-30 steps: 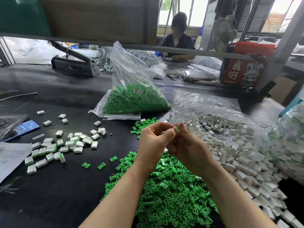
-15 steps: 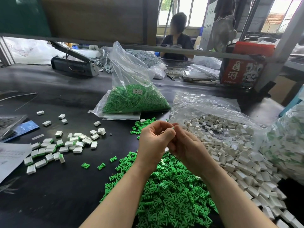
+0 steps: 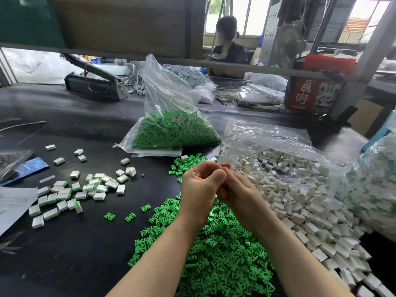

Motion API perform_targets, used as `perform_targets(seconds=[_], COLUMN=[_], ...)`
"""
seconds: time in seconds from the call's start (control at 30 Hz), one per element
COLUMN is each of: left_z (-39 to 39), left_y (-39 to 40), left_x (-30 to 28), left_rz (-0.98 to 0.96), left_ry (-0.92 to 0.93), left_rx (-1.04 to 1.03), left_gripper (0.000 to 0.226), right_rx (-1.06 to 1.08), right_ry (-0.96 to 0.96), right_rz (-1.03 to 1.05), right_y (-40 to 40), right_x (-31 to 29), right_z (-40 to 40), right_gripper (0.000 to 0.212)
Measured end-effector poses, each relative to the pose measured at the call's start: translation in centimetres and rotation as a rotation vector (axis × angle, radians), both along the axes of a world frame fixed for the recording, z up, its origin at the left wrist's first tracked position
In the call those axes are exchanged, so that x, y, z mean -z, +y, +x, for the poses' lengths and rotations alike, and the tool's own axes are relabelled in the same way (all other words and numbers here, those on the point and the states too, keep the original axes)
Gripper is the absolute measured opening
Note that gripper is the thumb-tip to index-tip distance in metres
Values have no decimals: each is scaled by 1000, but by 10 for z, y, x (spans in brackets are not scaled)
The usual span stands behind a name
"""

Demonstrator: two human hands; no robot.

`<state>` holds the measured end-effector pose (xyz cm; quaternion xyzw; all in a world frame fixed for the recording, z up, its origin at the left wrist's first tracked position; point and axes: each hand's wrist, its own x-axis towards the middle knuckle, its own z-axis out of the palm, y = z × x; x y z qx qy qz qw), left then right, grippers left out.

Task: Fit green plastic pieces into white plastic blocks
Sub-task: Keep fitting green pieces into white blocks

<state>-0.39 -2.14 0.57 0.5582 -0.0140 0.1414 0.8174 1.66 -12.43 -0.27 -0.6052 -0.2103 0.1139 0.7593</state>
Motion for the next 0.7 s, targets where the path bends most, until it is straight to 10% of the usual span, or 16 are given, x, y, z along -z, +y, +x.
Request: perform_targets(seconds=[0.7], left_z=[0], left_y=[0], left_x=[0], left_rz=[-41], left_ry=[32], left_rx=[23], left_gripper=[10], right_rx=[76], right_ry=[-38], right_rz=[-47], right_y=[6], right_x=[3], right_z=[-3], right_gripper=[33])
